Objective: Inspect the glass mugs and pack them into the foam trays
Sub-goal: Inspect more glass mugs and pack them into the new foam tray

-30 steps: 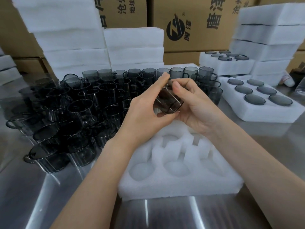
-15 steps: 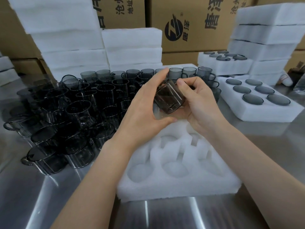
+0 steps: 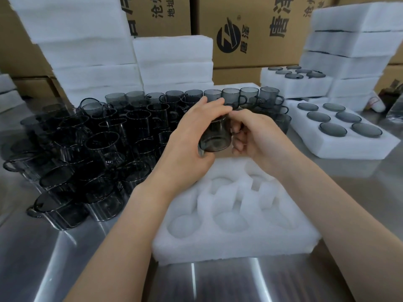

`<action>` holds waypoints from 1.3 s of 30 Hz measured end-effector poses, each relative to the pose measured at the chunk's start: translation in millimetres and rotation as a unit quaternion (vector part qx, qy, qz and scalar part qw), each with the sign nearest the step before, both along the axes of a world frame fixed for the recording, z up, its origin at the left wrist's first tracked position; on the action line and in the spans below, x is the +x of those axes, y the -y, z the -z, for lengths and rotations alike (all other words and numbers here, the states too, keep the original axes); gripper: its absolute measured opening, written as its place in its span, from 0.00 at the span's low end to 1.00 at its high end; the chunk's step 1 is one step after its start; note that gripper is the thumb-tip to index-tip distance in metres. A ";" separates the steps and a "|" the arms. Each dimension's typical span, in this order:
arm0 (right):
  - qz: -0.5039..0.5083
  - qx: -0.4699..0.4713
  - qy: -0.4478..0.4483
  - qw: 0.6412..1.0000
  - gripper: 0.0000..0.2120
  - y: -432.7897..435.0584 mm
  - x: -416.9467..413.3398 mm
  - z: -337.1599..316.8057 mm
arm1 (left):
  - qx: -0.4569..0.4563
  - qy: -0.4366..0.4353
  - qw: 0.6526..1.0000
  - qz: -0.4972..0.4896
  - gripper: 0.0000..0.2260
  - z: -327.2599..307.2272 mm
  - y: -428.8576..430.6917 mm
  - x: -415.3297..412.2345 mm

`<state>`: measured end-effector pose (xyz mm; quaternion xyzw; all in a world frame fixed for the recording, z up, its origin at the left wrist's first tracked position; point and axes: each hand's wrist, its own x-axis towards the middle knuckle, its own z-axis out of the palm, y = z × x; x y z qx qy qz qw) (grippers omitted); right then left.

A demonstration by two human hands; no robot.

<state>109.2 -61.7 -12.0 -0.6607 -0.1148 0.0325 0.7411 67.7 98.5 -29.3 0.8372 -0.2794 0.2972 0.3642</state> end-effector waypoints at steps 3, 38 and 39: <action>-0.028 0.044 -0.041 0.998 0.19 0.1 0.2 -0.1 | 0.002 0.002 1.000 0.019 0.35 0.4 0.7 0.5; 0.003 0.032 0.105 0.994 0.12 0.3 1.2 5.2 | -0.173 -0.045 0.981 0.077 0.28 5.7 -2.9 12.0; 0.021 0.009 0.140 0.990 0.08 0.6 1.1 6.1 | -0.165 -0.036 0.984 0.064 0.28 5.7 -3.6 11.9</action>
